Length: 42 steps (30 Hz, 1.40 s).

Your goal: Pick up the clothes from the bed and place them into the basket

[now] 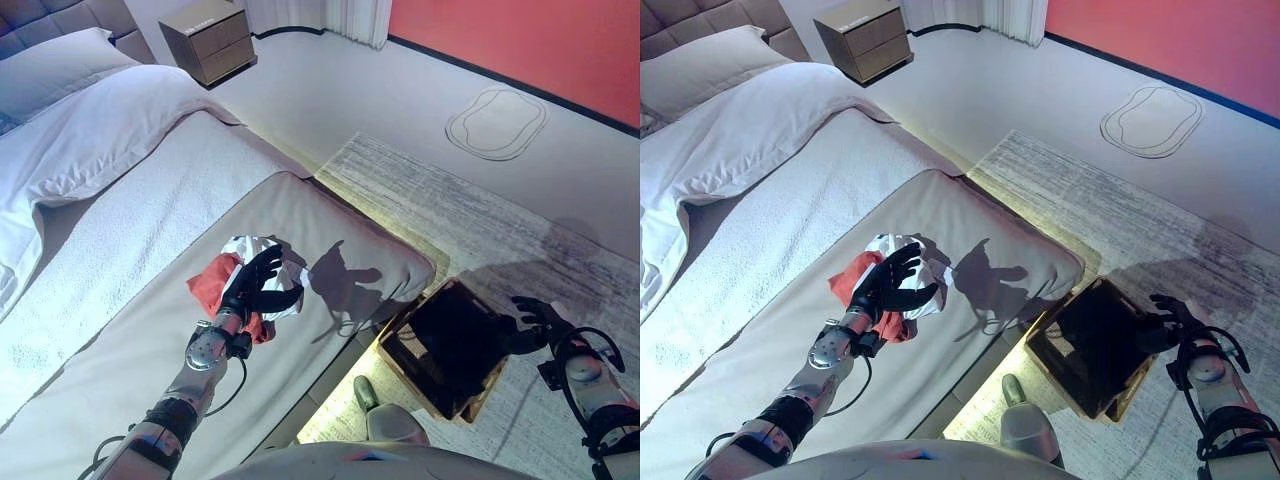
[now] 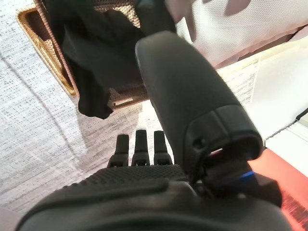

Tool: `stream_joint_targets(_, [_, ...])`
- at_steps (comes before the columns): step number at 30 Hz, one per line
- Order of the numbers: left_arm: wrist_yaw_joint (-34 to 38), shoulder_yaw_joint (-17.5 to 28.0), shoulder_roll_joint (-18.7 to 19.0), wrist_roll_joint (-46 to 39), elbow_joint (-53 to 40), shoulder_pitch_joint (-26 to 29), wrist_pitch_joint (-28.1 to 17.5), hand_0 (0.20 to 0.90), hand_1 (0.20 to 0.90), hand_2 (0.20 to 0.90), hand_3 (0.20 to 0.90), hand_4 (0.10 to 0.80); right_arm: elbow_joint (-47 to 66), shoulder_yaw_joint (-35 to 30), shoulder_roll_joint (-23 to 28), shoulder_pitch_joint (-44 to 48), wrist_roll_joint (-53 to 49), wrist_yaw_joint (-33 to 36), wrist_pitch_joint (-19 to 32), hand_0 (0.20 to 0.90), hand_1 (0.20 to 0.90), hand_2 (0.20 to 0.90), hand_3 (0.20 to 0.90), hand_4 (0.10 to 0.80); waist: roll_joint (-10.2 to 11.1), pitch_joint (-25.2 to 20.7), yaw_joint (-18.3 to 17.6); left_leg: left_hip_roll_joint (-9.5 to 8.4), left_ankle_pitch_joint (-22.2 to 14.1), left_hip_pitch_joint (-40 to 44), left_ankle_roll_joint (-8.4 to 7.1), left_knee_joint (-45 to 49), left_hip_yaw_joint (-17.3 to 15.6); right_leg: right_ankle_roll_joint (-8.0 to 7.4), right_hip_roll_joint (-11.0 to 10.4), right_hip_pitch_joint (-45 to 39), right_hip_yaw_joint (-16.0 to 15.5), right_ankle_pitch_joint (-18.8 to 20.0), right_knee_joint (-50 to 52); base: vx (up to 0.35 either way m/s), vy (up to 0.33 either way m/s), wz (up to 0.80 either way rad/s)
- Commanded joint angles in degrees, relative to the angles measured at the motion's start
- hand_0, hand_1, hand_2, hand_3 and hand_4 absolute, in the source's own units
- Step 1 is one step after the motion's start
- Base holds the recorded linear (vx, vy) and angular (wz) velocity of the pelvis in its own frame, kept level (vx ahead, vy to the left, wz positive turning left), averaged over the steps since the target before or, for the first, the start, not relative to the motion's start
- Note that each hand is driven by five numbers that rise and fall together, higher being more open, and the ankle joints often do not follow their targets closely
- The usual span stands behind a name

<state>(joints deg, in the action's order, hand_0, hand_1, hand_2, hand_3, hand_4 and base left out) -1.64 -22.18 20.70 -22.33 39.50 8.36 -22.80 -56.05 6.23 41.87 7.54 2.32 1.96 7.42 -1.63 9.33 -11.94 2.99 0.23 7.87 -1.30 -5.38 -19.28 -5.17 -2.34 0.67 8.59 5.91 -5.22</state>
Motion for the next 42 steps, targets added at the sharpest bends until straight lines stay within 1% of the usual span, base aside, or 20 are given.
stream_joint_targets(1, [-0.1, 0.0, 0.5, 0.4, -0.2, 6.4, -7.5, 0.900, 0.900, 0.900, 0.900, 0.800, 0.7, -0.1, 2.6, 6.7, 1.4, 2.9, 1.6, 0.900, 0.900, 0.900, 0.900, 0.800, 2.7, -1.6, 1.9, -1.74, -7.0, -0.6, 1.85, 4.3, 1.6, -0.81, 1.2, 0.8, -2.3, -1.8, 2.4, 0.000, 0.000, 0.00])
stream_joint_targets(7, [0.2, 0.3, 0.6, 0.5, -0.6, 6.1, -7.1, 0.900, 0.900, 0.900, 0.900, 0.800, 4.1, -0.9, 3.4, 5.6, 0.1, 5.2, 2.1, 0.900, 0.900, 0.900, 0.900, 0.800, 3.3, -1.7, 2.1, -1.62, -6.9, -0.4, 1.79, 4.2, 2.1, -0.72, 1.3, 0.3, -2.7, -1.7, 2.2, 0.012, -0.009, 0.04])
stream_joint_targets(9, [0.6, 0.5, 0.6, 0.4, -0.9, 5.7, -7.0, 0.900, 0.900, 0.900, 0.900, 0.800, 7.3, -1.7, 4.2, 5.9, -0.4, 6.9, 2.1, 0.900, 0.900, 0.900, 0.900, 0.800, 3.4, -1.7, 2.1, -1.67, -6.9, -0.3, 1.79, 4.2, 2.5, -0.63, 1.3, 0.0, -2.7, -1.7, 2.2, 0.029, -0.011, 0.04])
stream_joint_targets(11, [1.5, 1.0, 0.6, 0.0, -1.2, 5.2, -7.0, 0.900, 0.900, 0.900, 0.900, 0.800, 12.3, -2.8, 4.9, 6.4, 0.0, 10.3, 2.1, 0.900, 0.900, 0.900, 0.900, 0.800, 3.5, -1.8, 2.3, -1.81, -6.9, -0.1, 1.87, 4.2, 3.3, -0.47, 1.4, -0.1, -2.7, -1.9, 2.6, 0.044, -0.012, 0.03])
stream_joint_targets(13, [2.2, 1.4, 0.5, -0.3, -1.5, 4.8, -6.8, 0.900, 0.900, 0.900, 0.900, 0.800, 16.3, -2.9, 5.5, 7.7, -0.5, 12.1, 1.3, 0.900, 0.900, 0.900, 0.900, 0.800, 3.5, -1.7, 2.5, -1.83, -7.0, -0.1, 1.88, 4.3, 3.8, -0.28, 1.4, -0.3, -2.9, -2.3, 2.9, 0.043, -0.010, 0.04])
stream_joint_targets(15, [2.2, 1.7, 0.5, -0.6, -1.6, 4.3, -6.5, 0.900, 0.900, 0.900, 0.900, 0.800, 20.5, -3.0, 6.3, 9.1, -1.0, 12.2, -0.4, 0.900, 0.900, 0.900, 0.900, 0.800, 3.6, -1.6, 3.0, -1.78, -6.9, -0.4, 1.76, 4.8, 4.3, -0.02, 1.3, -0.5, -3.3, -2.7, 3.4, 0.032, -0.024, 0.10])
stream_joint_targets(18, [1.9, 2.0, 0.6, 0.8, -1.3, 4.2, -6.7, 0.900, 0.900, 0.900, 0.900, 0.800, 23.9, -1.1, 8.1, 14.5, 0.1, 12.4, -1.4, 0.900, 0.900, 0.900, 0.900, 0.800, 3.9, -0.9, 4.8, -1.95, -6.5, -1.4, 1.48, 5.1, 6.4, 0.44, 0.9, -0.6, -4.8, -3.3, 3.8, 0.000, -0.049, 0.18])
stream_joint_targets(20, [2.3, 1.4, 0.9, 2.7, -1.2, 4.4, -7.6, 0.900, 0.900, 0.900, 0.900, 0.800, 25.6, 1.8, 9.2, 19.7, 0.7, 13.2, -2.8, 0.900, 0.900, 0.900, 0.900, 0.800, 3.9, 0.0, 6.1, -2.30, -5.8, -2.4, 1.31, 4.5, 8.4, 0.77, 0.7, -0.4, -6.0, -3.7, 3.9, -0.028, -0.053, 0.46])
stream_joint_targets(23, [1.3, 1.1, 1.2, 1.6, -0.9, 5.0, -7.7, 0.900, 0.900, 0.900, 0.900, 0.800, 24.9, 6.5, 10.4, 28.6, 2.1, 14.0, -2.7, 0.900, 0.900, 0.900, 0.900, 0.800, 3.6, 2.2, 8.8, -2.68, -5.1, -4.7, 0.94, 5.1, 11.0, 1.53, 0.2, 1.0, -8.7, -5.2, 6.2, -0.083, -0.027, 0.55])
stream_joint_targets(24, [1.4, 1.1, 1.2, 1.6, -0.9, 5.1, -7.6, 0.900, 0.900, 0.900, 0.900, 0.800, 24.7, 7.0, 10.5, 29.4, 2.3, 14.0, -2.4, 0.900, 0.900, 0.900, 0.900, 0.800, 3.5, 2.4, 9.0, -2.72, -5.0, -5.1, 0.92, 5.3, 11.2, 1.61, 0.1, 1.2, -9.0, -5.4, 6.6, -0.104, -0.010, 0.39])
stream_joint_targets(25, [1.4, 1.1, 1.3, 1.5, -0.9, 5.4, -7.9, 0.900, 0.900, 0.900, 0.900, 0.800, 24.5, 8.4, 10.7, 31.3, 2.6, 14.2, -2.3, 0.900, 0.900, 0.900, 0.900, 0.800, 3.3, 3.3, 9.7, -2.81, -4.9, -6.2, 0.83, 6.1, 12.0, 1.95, -0.1, 2.0, -10.0, -6.2, 8.1, -0.088, -0.017, 0.45])
stream_joint_targets(26, [1.8, 1.1, 1.5, 1.4, -1.3, 5.6, -8.0, 0.900, 0.900, 0.900, 0.900, 0.800, 23.9, 10.2, 11.2, 33.7, 3.2, 14.1, -1.8, 0.900, 0.900, 0.900, 0.900, 0.800, 3.1, 4.6, 10.8, -3.16, -5.0, -8.0, 0.70, 8.0, 13.4, 2.48, -0.5, 3.0, -11.6, -7.2, 10.0, -0.080, -0.026, 0.52])
stream_joint_targets(28, [2.3, 1.2, 1.6, 1.7, -1.6, 5.8, -8.2, 0.900, 0.900, 0.900, 0.900, 0.800, 23.5, 11.5, 11.4, 35.4, 2.7, 13.6, -1.6, 0.900, 0.900, 0.900, 0.900, 0.800, 3.0, 5.7, 11.7, -3.54, -5.0, -9.4, 0.57, 9.8, 14.8, 2.95, -0.8, 3.5, -13.0, -7.6, 11.0, -0.021, -0.027, 0.53])
stream_joint_targets(30, [3.0, 1.8, 2.1, 0.5, -2.8, 5.9, -8.8, 0.900, 0.900, 0.900, 0.900, 0.800, 22.5, 14.6, 11.1, 39.2, 2.1, 12.7, -1.6, 0.900, 0.900, 0.900, 0.900, 0.800, 2.6, 7.8, 13.5, -4.21, -5.1, -11.1, 0.46, 12.0, 16.5, 3.62, -1.6, 3.7, -15.0, -7.9, 11.6, 0.000, -0.016, 0.49])
stream_joint_targets(31, [3.0, 1.8, 2.1, 0.5, -2.9, 5.9, -8.9, 0.900, 0.900, 0.900, 0.900, 0.800, 22.4, 14.8, 11.1, 39.6, 2.1, 12.7, -1.7, 0.900, 0.900, 0.900, 0.900, 0.800, 2.5, 7.9, 13.6, -4.28, -5.1, -11.3, 0.47, 12.1, 16.6, 3.65, -1.7, 3.7, -15.1, -8.0, 11.6, -0.049, 0.018, 0.39])
stream_joint_targets(34, [3.6, 2.1, 3.5, -1.1, -7.7, 6.7, -10.7, 0.900, 0.900, 0.900, 0.900, 0.800, 19.5, 19.6, 10.0, 46.1, 0.2, 12.2, -2.5, 0.900, 0.900, 0.900, 0.900, 0.800, 1.0, 11.4, 16.8, -5.66, -4.3, -15.1, 0.27, 13.6, 19.2, 4.44, -2.7, 5.8, -18.1, -8.8, 13.1, -0.115, 0.040, 0.36])
stream_joint_targets(37, [3.9, 2.1, 4.5, -1.8, -10.9, 5.9, -12.1, 0.900, 0.900, 0.900, 0.900, 0.800, 17.0, 23.4, 8.9, 49.9, -0.1, 12.4, -3.0, 0.900, 0.900, 0.900, 0.900, 0.800, 0.0, 13.6, 18.9, -6.76, -4.3, -18.1, 0.36, 16.2, 20.8, 5.24, -3.4, 7.9, -20.3, -9.8, 15.6, -0.063, 0.042, 0.45])
stream_joint_targets(39, [4.0, 2.1, 4.8, -2.6, -12.2, 5.9, -12.2, 0.900, 0.900, 0.900, 0.900, 0.800, 16.4, 24.5, 8.6, 51.1, -0.4, 12.4, -3.4, 0.900, 0.900, 0.900, 0.900, 0.800, -0.5, 14.6, 19.5, -7.03, -4.3, -19.3, 0.41, 17.2, 21.1, 5.57, -3.7, 8.8, -21.1, -10.2, 16.8, -0.079, 0.046, 0.31])
stream_joint_targets(40, [4.2, 1.8, 5.5, -3.2, -14.4, 6.2, -12.4, 0.900, 0.900, 0.900, 0.900, 0.800, 15.4, 25.8, 8.1, 52.5, -1.0, 13.2, -4.2, 0.900, 0.900, 0.900, 0.900, 0.800, -1.0, 16.1, 20.4, -7.58, -4.1, -21.6, 0.44, 18.9, 21.9, 5.99, -4.1, 10.6, -22.2, -10.7, 18.7, -0.117, 0.035, 0.30])
stream_joint_targets(42, [4.8, 1.7, 5.8, -3.5, -16.1, 6.5, -12.9, 0.900, 0.900, 0.900, 0.900, 0.800, 13.6, 26.6, 7.3, 54.0, -1.5, 12.9, -4.4, 0.900, 0.900, 0.900, 0.900, 0.800, -1.4, 17.4, 21.4, -8.06, -4.1, -23.6, 0.60, 20.5, 22.8, 6.26, -4.5, 12.3, -23.1, -11.3, 20.8, -0.092, 0.034, 0.30])
